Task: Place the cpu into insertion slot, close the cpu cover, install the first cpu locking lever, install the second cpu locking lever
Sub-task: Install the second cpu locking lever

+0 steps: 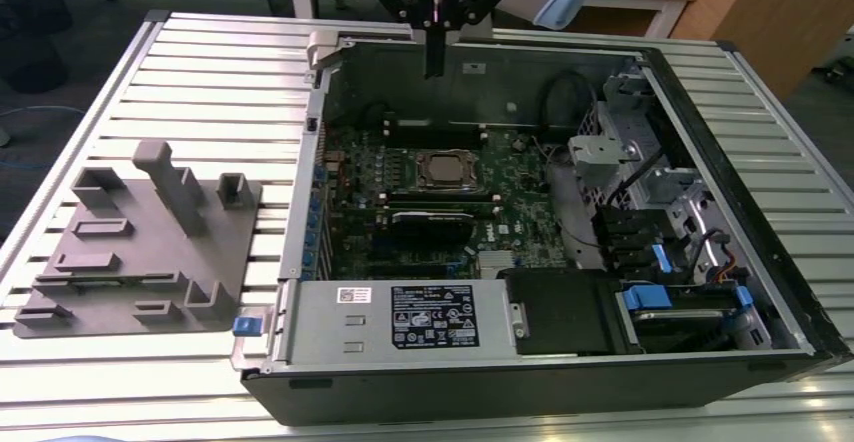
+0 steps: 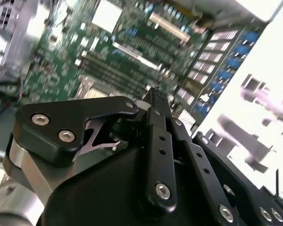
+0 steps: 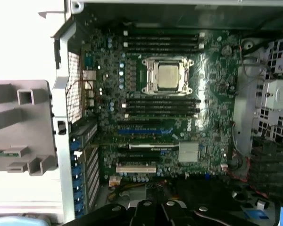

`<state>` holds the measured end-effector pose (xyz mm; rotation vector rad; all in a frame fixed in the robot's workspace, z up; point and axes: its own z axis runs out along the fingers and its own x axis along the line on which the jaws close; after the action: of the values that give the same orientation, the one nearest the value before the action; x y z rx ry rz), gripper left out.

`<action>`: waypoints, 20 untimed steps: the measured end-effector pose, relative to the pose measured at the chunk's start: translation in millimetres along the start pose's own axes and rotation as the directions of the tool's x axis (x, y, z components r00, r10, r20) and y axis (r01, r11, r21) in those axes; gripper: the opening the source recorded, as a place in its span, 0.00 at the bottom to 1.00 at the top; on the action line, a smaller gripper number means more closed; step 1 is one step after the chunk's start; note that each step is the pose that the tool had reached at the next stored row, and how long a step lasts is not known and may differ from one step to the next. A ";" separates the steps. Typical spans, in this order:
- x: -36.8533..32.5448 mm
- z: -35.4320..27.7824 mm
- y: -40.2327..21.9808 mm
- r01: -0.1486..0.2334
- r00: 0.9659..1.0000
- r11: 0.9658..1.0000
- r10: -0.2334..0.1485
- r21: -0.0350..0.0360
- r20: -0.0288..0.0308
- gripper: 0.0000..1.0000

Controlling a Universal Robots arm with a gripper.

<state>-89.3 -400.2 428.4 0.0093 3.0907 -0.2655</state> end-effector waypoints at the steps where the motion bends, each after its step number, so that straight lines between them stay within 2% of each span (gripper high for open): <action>1: 0.0 0.0 -0.1 -0.001 1.000 1.000 0.001 -0.018 0.000 0.11; 4: 0.0 0.0 -0.4 -0.003 1.000 0.997 0.003 -0.072 -0.001 0.11; 5: 0.0 0.1 -0.4 -0.003 1.000 0.996 0.003 -0.086 -0.001 0.11; 6: 0.0 0.1 -0.4 -0.004 1.000 0.996 0.003 -0.088 -0.001 0.11; 11: 0.0 0.8 -0.3 -0.004 1.000 0.996 0.004 -0.090 -0.001 0.11; 12: 0.2 1.0 -0.5 -0.004 1.000 0.995 0.004 -0.099 -0.001 0.11; 13: 0.2 1.1 -0.6 -0.004 1.000 0.994 0.004 -0.111 -0.001 0.11; 14: 0.2 1.2 -0.5 -0.004 1.000 0.993 0.004 -0.114 -0.001 0.11; 17: 0.2 1.3 -0.5 -0.005 1.000 0.993 0.004 -0.114 -0.001 0.11; 20: 0.5 5.2 0.0 -0.005 1.000 0.993 0.005 -0.114 -0.002 0.11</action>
<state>-89.5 -401.0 423.3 0.0135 3.1019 -0.0885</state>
